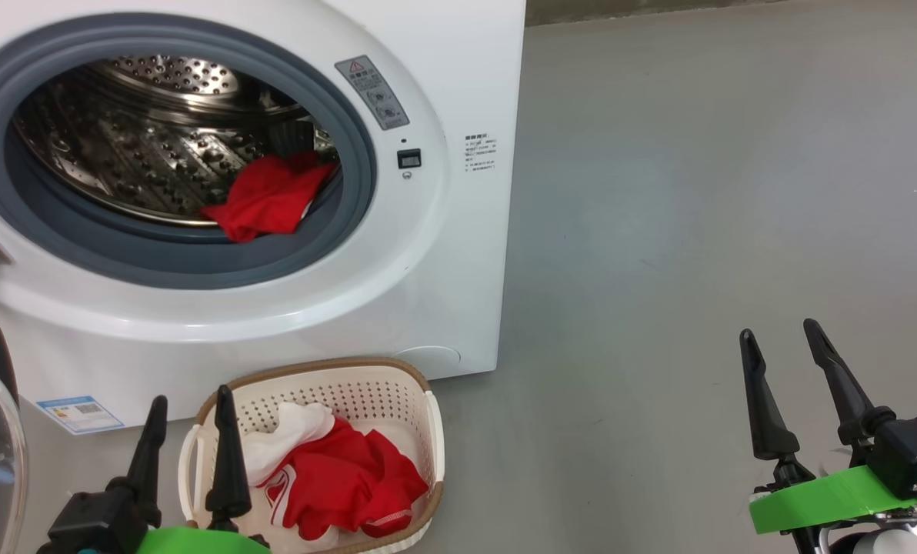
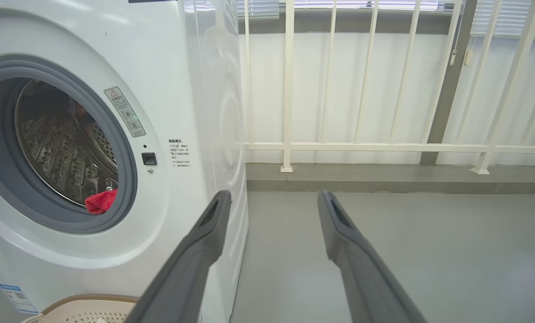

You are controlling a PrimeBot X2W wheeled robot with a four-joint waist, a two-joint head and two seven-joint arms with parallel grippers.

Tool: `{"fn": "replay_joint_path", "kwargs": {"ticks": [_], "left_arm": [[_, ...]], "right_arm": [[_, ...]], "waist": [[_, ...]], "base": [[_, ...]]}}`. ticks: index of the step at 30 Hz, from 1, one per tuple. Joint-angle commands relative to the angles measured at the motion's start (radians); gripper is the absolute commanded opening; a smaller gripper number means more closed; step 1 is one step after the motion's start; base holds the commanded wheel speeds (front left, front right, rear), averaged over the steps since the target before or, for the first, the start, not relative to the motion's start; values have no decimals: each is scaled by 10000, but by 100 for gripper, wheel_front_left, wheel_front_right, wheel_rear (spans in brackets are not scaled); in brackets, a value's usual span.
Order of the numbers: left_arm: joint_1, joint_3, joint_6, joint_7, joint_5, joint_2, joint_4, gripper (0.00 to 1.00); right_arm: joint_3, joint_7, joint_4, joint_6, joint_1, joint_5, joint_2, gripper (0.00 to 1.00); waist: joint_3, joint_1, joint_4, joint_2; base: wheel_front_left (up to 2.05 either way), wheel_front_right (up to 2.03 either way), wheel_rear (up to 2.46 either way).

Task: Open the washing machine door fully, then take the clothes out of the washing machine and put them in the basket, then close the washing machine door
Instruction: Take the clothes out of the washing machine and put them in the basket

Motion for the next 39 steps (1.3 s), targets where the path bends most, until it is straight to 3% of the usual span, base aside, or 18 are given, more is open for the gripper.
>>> {"fn": "replay_joint_path", "kwargs": {"ticks": [1, 21, 39], "left_arm": [[-64, 319, 74, 32, -58, 148, -334, 100], [-79, 44, 189, 103, -79, 222, -786, 100], [-2167, 49, 137, 33, -190, 481, -577, 100]], "right_arm": [[256, -65, -291, 48, -122, -19, -102, 100], [260, -65, -400, 48, -177, -10, -102, 100], [488, -65, -550, 48, -884, 84, -102, 100]], "waist": [[-14, 0, 0, 0], [397, 0, 146, 0], [2360, 0, 250, 0]], "base": [[0, 0, 0], [0, 0, 0], [0, 0, 0]]}}
